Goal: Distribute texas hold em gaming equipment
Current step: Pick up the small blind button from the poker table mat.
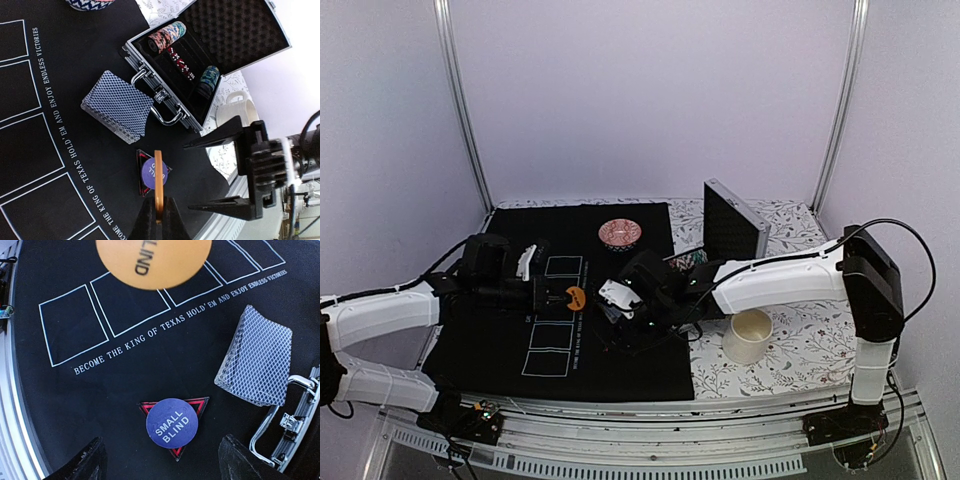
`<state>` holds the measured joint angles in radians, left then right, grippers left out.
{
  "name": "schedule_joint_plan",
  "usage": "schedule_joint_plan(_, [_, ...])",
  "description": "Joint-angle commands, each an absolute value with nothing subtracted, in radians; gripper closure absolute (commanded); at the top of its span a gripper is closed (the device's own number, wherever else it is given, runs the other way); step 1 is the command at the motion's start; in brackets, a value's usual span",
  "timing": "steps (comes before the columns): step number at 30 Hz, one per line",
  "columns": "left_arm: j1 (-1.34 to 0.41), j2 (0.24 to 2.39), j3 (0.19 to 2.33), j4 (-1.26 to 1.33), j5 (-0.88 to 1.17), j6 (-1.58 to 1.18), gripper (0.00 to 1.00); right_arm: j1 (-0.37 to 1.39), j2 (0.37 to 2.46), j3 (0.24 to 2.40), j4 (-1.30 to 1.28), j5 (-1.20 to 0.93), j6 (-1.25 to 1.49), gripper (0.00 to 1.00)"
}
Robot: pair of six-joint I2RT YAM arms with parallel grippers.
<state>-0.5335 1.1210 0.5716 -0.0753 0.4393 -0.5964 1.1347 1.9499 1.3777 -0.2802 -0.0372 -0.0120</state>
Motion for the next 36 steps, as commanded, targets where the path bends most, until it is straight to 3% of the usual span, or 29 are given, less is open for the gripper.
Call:
schedule_joint_plan(1, [-0.517, 1.106, 0.549, -0.096, 0.418, -0.599, 1.00, 1.124, 2.028, 1.455, -0.338, -0.073, 0.012, 0.21])
schedule_joint_plan(13, [-0.504, 1.111, 0.539, -0.090, 0.425, -0.593, 1.00, 1.124, 2.146, 1.512, -0.367, -0.051, -0.041, 0.27])
schedule_joint_plan(22, [-0.502, 1.107, 0.543, -0.089, 0.432, -0.588, 1.00, 1.123, 2.152, 1.501, -0.360, -0.054, -0.044, 0.45])
schedule_joint_plan(32, [-0.500, 1.101, 0.546, -0.087, 0.437, -0.584, 1.00, 1.121, 2.190, 1.521, -0.340, -0.054, -0.077, 0.42])
schedule_joint_plan(36, [-0.499, 1.100, 0.544, -0.086, 0.442, -0.583, 1.00, 1.118, 2.190, 1.519, -0.338, -0.049, -0.077, 0.51])
